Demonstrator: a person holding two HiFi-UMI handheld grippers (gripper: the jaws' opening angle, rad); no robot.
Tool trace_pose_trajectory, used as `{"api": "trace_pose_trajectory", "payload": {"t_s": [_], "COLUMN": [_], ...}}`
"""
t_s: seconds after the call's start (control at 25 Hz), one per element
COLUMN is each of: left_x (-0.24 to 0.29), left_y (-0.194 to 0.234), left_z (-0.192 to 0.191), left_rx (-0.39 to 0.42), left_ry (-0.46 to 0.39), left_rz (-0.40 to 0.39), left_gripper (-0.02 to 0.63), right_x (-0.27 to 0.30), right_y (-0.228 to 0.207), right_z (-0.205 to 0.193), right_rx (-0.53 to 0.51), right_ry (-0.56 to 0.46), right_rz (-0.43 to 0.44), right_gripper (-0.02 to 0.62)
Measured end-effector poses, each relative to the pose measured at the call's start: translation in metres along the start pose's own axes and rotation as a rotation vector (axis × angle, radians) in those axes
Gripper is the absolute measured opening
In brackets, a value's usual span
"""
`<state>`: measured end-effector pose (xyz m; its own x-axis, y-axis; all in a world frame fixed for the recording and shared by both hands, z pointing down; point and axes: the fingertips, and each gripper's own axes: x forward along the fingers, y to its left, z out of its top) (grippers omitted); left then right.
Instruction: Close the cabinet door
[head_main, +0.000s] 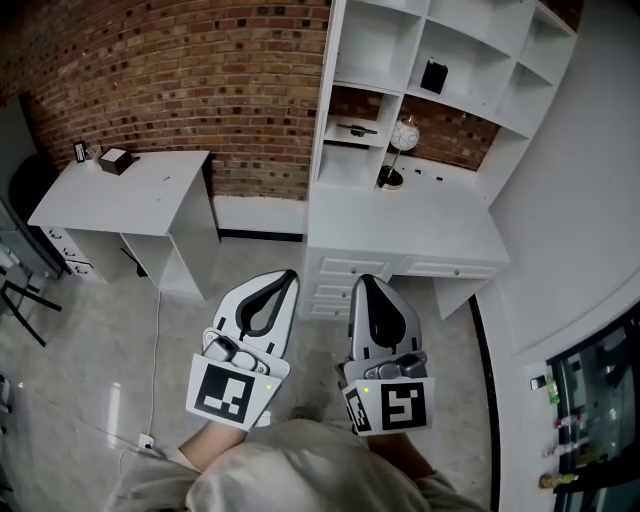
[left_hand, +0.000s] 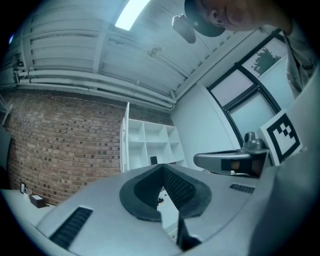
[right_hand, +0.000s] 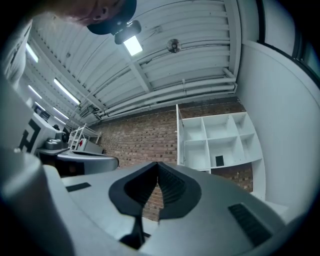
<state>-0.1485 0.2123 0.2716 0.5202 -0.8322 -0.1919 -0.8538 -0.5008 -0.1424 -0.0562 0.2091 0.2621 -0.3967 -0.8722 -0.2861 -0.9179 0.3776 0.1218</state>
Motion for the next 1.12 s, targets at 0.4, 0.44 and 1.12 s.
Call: {"api": "trace_pose_trajectory", "payload": {"t_s": [0.4,0.44,1.12], "left_x": [0.066,0.07,0.177], "left_y": [0.027,0.029,0.097], "left_z": [-0.016,-0.019,-0.04], "left_rx": [0.025,0.021,0.016], "left_ry": [-0.003,-0.003,-0.033], "left_rz": [0.027,0.026,0.009], "left_gripper": [0.008,0.008,0.008], "right_x": [0.06,0.063,0.169], "right_y": [-0.032,-0.034,-0.075], "right_z": [-0.022,-0.025,-0.064], "right_rx": [-0.018,-0.02,-0.041], "right_ry": [0.0,0.003,0.021], "right_rz": [0.04,0.041,0.013], "right_gripper": [0.018,0.018,0.018]}}
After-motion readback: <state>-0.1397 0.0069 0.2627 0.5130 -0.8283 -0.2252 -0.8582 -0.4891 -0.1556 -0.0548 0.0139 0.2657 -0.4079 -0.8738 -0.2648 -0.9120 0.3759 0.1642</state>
